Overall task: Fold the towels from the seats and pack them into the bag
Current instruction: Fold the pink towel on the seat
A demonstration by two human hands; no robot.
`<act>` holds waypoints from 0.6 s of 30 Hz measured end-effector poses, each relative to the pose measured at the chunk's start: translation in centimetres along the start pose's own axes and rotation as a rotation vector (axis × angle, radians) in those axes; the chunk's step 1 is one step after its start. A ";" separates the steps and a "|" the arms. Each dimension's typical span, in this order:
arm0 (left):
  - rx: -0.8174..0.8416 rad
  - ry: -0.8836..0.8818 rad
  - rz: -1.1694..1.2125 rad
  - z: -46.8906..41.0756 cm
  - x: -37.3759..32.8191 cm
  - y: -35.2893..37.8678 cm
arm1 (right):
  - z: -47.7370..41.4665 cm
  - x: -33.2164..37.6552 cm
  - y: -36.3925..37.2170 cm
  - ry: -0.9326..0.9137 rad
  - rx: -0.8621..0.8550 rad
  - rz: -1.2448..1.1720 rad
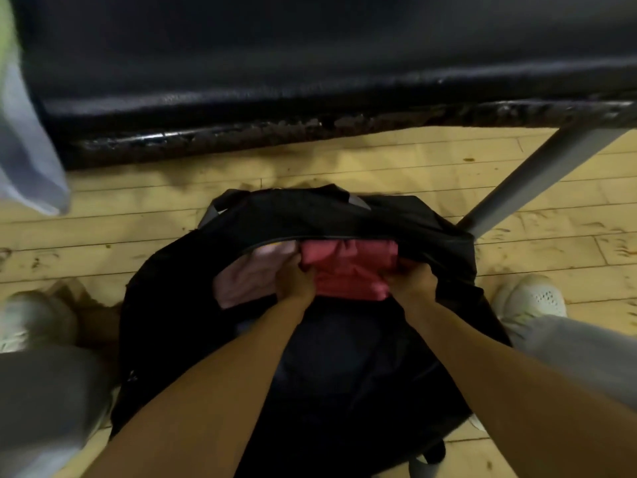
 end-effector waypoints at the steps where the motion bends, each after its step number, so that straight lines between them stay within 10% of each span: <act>1: -0.018 -0.011 -0.006 -0.1 0.4 -0.4 | 0.0 0.3 0.3 -0.007 0.028 0.008; 18: 0.209 0.120 -0.058 5.1 -0.8 -8.3 | 2.6 2.5 -3.2 0.026 0.169 0.122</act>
Point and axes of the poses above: each hand's wrist, its own z-axis away from the middle knuckle, its own y-axis out of the palm, x = y × z, the point moved 1 cm from there along -z, towards the middle knuckle, and after that the axes turned 13 degrees about -z, right-handed, at the moved point
